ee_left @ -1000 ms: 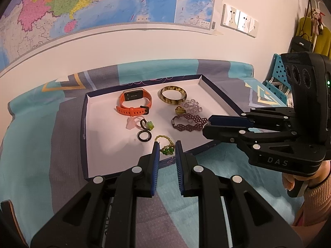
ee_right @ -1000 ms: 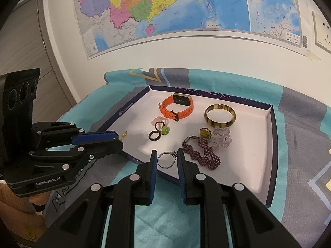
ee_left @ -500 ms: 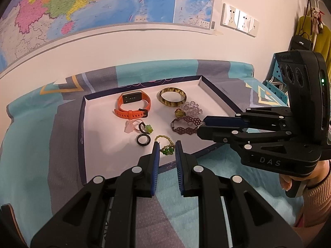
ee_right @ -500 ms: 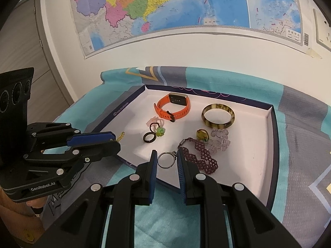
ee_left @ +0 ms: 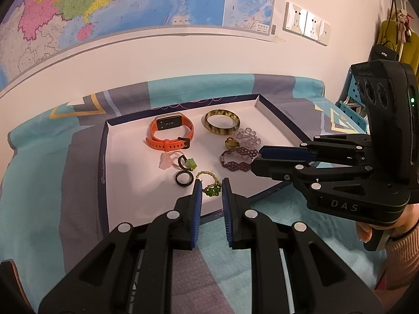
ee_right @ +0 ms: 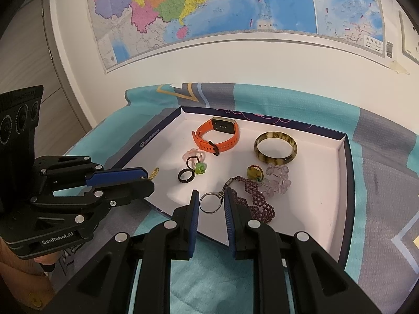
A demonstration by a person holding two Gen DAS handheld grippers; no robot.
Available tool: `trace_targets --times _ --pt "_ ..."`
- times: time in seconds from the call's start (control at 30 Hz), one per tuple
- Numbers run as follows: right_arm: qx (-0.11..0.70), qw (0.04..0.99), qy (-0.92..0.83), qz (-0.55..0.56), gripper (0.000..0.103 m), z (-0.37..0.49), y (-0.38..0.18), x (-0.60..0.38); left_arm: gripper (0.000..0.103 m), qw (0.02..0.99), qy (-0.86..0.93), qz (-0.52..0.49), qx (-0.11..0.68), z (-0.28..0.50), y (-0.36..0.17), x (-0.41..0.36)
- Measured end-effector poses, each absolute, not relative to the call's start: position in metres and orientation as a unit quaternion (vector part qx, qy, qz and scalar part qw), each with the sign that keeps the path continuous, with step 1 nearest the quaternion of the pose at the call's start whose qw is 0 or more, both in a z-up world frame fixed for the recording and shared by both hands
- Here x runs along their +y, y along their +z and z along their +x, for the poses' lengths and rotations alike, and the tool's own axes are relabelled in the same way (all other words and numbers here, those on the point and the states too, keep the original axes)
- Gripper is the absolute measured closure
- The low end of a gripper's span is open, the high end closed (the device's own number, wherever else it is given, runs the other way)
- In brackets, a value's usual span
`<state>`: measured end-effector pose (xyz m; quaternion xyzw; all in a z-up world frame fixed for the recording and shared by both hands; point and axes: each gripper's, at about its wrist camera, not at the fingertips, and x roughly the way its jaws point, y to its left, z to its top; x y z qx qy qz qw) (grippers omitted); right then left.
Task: Organize jewelry
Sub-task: 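Carry the gold ring and silver ring over the box interior with both tools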
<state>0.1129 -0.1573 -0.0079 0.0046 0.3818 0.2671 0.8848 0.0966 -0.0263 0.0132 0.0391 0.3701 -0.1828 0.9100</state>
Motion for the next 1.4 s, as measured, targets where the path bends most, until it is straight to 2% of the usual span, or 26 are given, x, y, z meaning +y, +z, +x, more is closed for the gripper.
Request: trace_targets --times 1.4 --pt "0.395 0.881 0.262 -0.002 0.086 0.126 -0.012 -0.152 0.087 0.906 -0.175 0.047 0.382 0.109 0.004 -0.034"
